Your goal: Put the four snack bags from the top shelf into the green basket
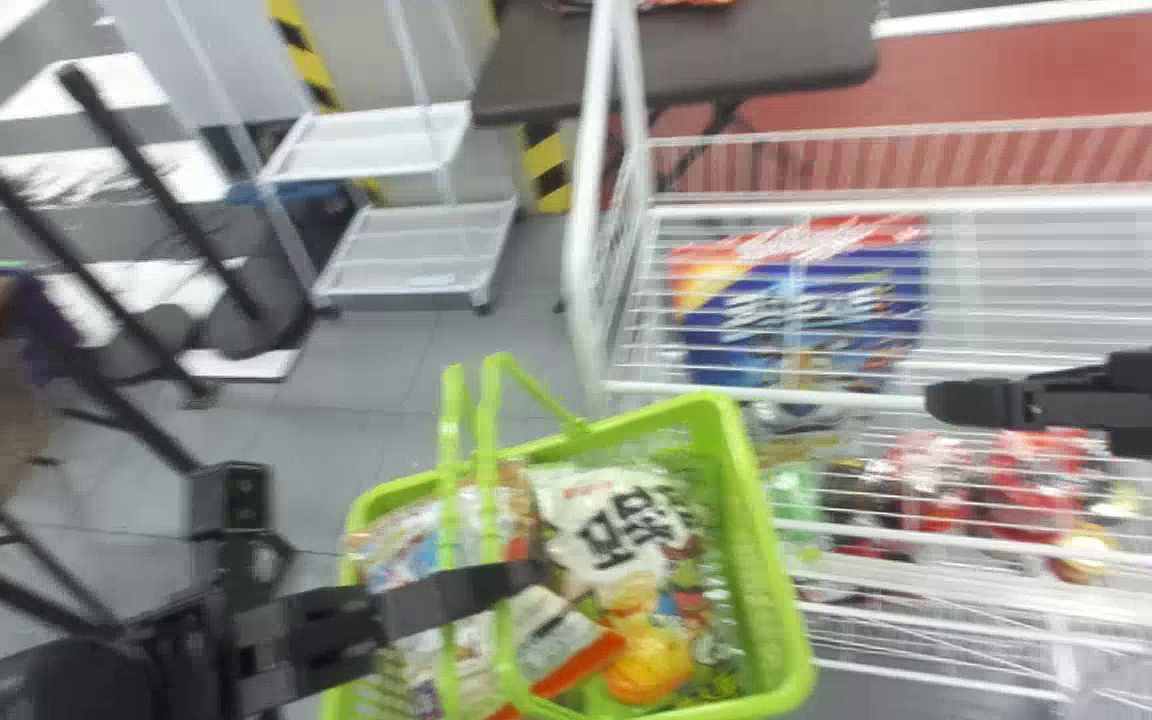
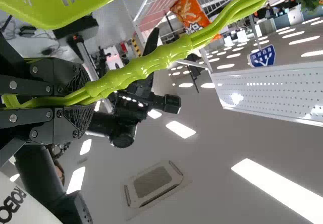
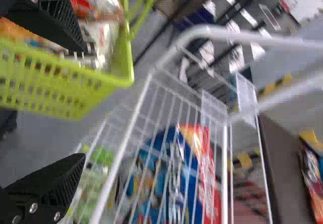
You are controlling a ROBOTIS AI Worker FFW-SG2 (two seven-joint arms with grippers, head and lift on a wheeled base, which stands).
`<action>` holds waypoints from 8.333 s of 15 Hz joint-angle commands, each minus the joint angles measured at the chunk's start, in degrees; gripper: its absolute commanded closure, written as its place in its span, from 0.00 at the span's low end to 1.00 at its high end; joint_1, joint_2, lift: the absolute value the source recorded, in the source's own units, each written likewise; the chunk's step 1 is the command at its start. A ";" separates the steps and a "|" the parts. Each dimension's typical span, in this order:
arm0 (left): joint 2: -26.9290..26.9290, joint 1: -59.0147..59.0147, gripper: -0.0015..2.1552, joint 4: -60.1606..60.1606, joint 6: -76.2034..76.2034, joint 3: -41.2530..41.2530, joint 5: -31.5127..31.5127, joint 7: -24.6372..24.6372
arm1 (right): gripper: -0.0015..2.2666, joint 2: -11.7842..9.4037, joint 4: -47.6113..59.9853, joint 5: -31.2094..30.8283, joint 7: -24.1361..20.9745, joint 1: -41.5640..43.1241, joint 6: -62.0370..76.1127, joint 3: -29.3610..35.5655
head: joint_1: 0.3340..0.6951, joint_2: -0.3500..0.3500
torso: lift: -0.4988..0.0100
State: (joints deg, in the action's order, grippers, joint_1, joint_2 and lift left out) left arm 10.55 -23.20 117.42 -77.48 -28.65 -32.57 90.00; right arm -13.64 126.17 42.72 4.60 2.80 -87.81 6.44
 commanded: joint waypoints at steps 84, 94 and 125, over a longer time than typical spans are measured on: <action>2.02 -1.32 1.00 -3.69 8.61 -3.34 -5.13 0.57 | 0.03 4.59 -4.44 -10.29 0.41 -3.59 11.91 -10.75 | 1.00 1.00 | 0.98; 1.49 -9.76 1.00 4.31 18.81 -3.17 3.13 0.57 | 0.03 5.12 -6.11 -39.47 -0.56 -31.10 85.73 -7.41 | 1.00 0.60 | 0.98; -0.35 -13.19 1.00 8.27 18.46 -1.94 8.40 0.57 | 0.04 8.37 -9.98 -35.08 1.64 -37.43 96.63 -2.84 | 1.00 0.38 | 0.98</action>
State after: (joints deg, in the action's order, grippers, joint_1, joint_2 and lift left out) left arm 10.02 -36.16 125.67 -59.03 -30.52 -24.08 90.00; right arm -5.27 116.11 7.58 6.23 -34.60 8.83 3.78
